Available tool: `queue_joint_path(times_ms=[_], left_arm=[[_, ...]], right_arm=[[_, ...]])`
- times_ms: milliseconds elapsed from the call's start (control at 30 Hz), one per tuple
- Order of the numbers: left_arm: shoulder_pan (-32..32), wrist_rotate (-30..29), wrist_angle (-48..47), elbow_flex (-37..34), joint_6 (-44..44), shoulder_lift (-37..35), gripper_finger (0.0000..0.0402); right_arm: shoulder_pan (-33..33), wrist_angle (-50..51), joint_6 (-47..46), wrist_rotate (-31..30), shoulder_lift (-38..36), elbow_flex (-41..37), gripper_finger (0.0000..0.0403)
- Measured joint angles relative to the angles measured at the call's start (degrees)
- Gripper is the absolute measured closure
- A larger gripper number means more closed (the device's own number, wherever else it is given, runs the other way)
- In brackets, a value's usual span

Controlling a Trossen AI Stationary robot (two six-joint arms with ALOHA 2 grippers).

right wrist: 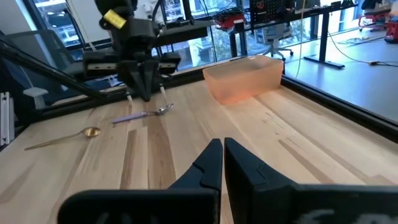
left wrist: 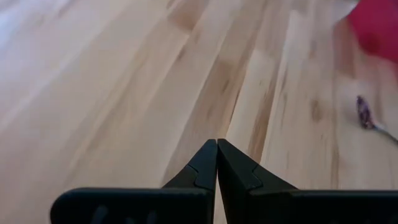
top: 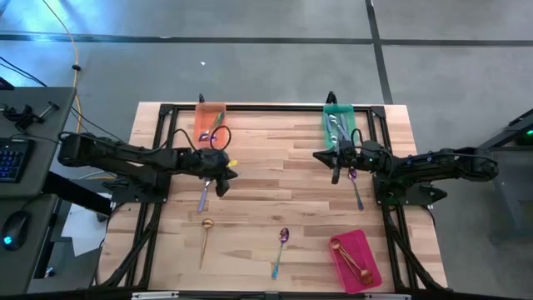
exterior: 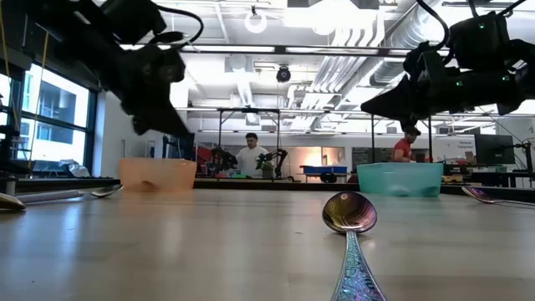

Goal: Sort silverware by color (type)
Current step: Put the blue spoon into the orange bin

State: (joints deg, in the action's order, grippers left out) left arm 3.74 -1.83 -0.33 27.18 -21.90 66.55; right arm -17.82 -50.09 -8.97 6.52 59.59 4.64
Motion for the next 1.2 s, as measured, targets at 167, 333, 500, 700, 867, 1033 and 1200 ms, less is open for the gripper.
queue_joint_path(times_ms=[167,333,500,700,867,1033,1200], left_arm=[[-4.5,-3.8,-14.2,3.9,-6.2,-0.5,0.0398],[-8.1,-5.7,-22.5,8.9,-9.1,0.7,0.0397],[-10.1,-4.4,-22.0,13.1,-10.3,4.9,0.0381],[-11.4,-3.9,-22.0,19.5,-6.4,14.1,0.0358],[-10.7,-1.1,-18.1,24.2,-2.4,21.9,0.0340],[-9.3,9.1,-8.9,26.8,1.5,28.3,0.0324],[-8.6,21.9,1.0,29.6,1.6,35.3,0.0298]], right_arm=[[0.0,-0.3,0.0,0.0,0.0,0.0,0.0403],[0.0,-0.4,0.3,0.0,0.0,0.0,0.0403],[0.0,-0.4,0.5,0.0,0.0,0.0,0.0403],[0.0,0.1,0.5,3.3,0.0,0.0,0.0403],[0.0,0.4,0.2,3.6,0.0,0.1,0.0403],[0.0,0.6,0.0,3.6,0.0,0.1,0.0403],[0.0,1.0,0.4,3.5,0.0,0.2,0.0403]])
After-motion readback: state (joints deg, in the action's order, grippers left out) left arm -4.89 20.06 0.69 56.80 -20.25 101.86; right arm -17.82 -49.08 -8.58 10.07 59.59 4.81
